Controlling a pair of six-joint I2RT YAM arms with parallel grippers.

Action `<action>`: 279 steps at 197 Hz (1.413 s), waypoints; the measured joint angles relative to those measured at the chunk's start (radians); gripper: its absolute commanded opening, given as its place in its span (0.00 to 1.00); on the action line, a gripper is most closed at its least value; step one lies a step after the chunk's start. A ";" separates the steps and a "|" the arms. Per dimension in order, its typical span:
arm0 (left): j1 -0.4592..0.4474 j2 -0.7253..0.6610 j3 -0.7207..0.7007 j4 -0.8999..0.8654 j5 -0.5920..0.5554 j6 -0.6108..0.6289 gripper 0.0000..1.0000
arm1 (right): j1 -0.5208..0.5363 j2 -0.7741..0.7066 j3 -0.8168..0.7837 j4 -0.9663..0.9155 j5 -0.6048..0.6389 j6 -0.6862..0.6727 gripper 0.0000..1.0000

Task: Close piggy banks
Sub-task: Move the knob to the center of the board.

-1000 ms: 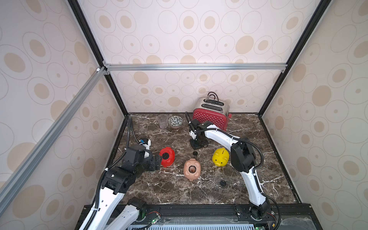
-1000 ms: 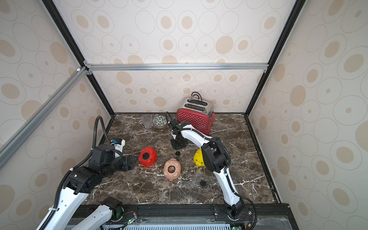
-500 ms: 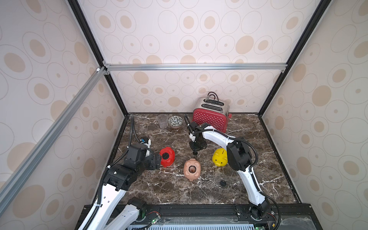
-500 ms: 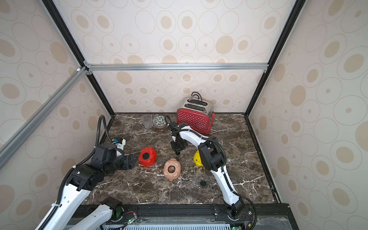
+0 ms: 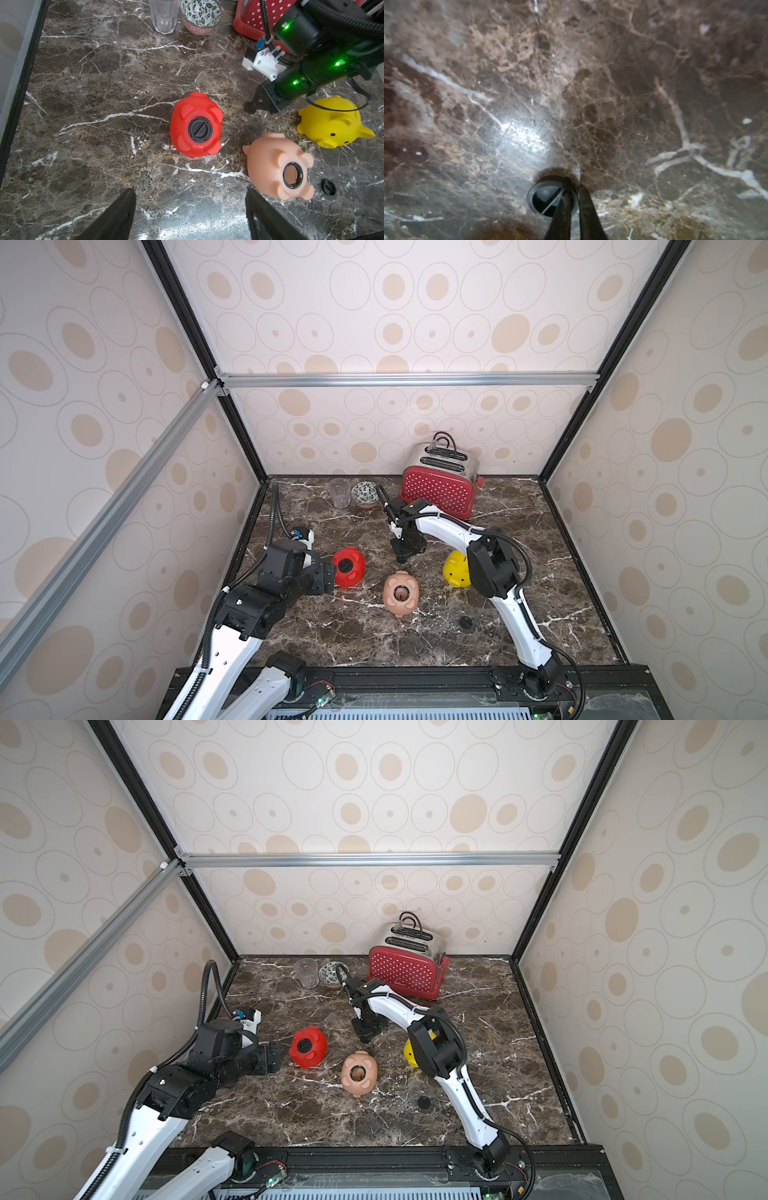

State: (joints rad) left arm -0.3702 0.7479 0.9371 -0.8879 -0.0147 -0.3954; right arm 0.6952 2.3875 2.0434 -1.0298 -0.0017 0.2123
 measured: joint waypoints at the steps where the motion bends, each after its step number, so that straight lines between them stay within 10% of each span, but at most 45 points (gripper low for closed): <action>1: 0.000 0.000 0.000 0.000 0.000 0.000 0.83 | 0.000 0.000 0.000 -0.002 0.004 0.000 0.12; 279: 0.000 -0.025 -0.003 0.001 -0.007 0.000 0.84 | -0.061 -0.063 -0.009 -0.013 0.142 0.090 0.21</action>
State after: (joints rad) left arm -0.3702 0.7227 0.9340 -0.8871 -0.0219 -0.3954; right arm 0.6338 2.3249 2.0346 -1.0424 0.1402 0.3027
